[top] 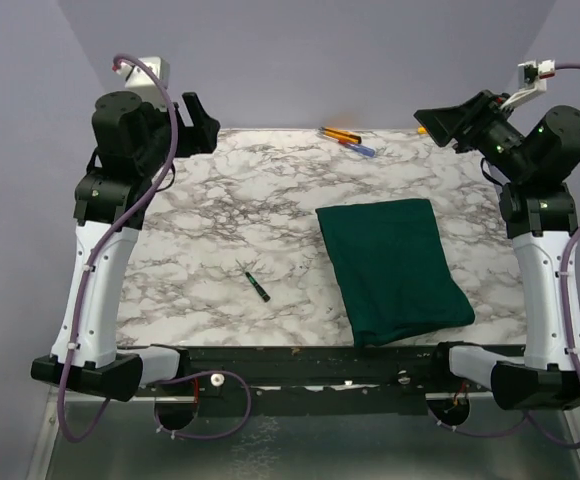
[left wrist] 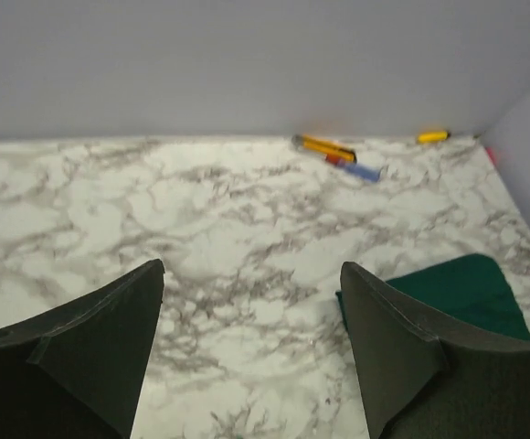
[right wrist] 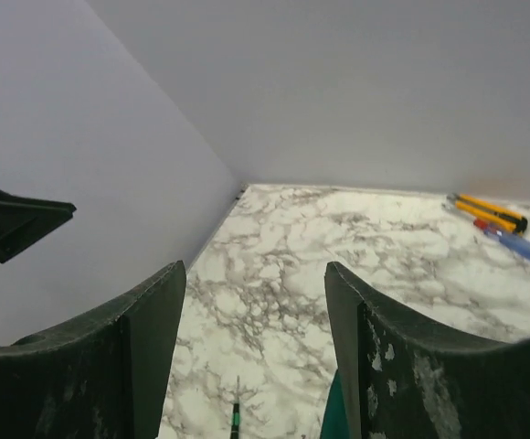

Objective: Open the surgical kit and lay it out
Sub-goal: Move the distractor to the center of the board.

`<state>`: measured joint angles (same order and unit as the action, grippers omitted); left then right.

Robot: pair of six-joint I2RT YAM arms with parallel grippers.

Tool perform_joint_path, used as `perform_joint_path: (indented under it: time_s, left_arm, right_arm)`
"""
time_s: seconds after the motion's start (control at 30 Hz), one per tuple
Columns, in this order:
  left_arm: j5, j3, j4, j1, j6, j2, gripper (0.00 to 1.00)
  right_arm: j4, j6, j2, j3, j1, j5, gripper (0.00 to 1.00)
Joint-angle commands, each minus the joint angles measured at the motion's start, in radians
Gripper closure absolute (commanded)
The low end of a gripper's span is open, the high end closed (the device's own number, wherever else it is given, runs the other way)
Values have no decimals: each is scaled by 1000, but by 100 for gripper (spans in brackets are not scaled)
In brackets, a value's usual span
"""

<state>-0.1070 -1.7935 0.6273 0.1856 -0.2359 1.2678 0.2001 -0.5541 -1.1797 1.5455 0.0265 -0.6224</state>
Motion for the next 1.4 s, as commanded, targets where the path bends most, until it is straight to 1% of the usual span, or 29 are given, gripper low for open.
perform_joint_path:
  time_s: [0.0, 0.17, 0.4, 0.57, 0.67, 0.8, 0.87, 1.0, 1.07, 1.2, 1.37]
  left_arm:
    - [-15, 161, -4, 3, -39, -76, 20]
    - [-71, 368, -7, 3, -100, -113, 20]
    - [-184, 705, 12, 3, -245, -184, 20]
    - [-153, 858, 79, 5, -322, -260, 18]
    - [-95, 898, 146, 5, -357, -304, 18]
    - [37, 889, 278, 5, -343, -318, 18]
    - [51, 902, 326, 5, -331, -306, 18]
    - [17, 962, 361, 12, -315, -300, 19]
    - [1, 988, 364, 23, -310, -290, 21]
    - [-11, 1040, 321, 82, -328, -260, 30]
    - [33, 1135, 154, 226, -445, -224, 31]
  right_arm:
    - [-1, -30, 43, -89, 4, 70, 33]
    - [-23, -88, 48, -196, 4, 66, 33]
    - [-20, -142, 28, -288, 3, 87, 34]
    - [3, -169, 24, -327, 2, 117, 33]
    - [11, -187, 31, -350, 1, 134, 33]
    - [33, -197, 23, -366, -6, 151, 36]
    - [35, -207, 19, -377, -10, 157, 37]
    - [48, -214, 4, -393, -22, 170, 39]
    - [55, -216, -1, -402, -26, 177, 40]
    - [70, -217, 4, -422, -27, 202, 41]
    - [123, -210, 27, -427, -27, 218, 41]
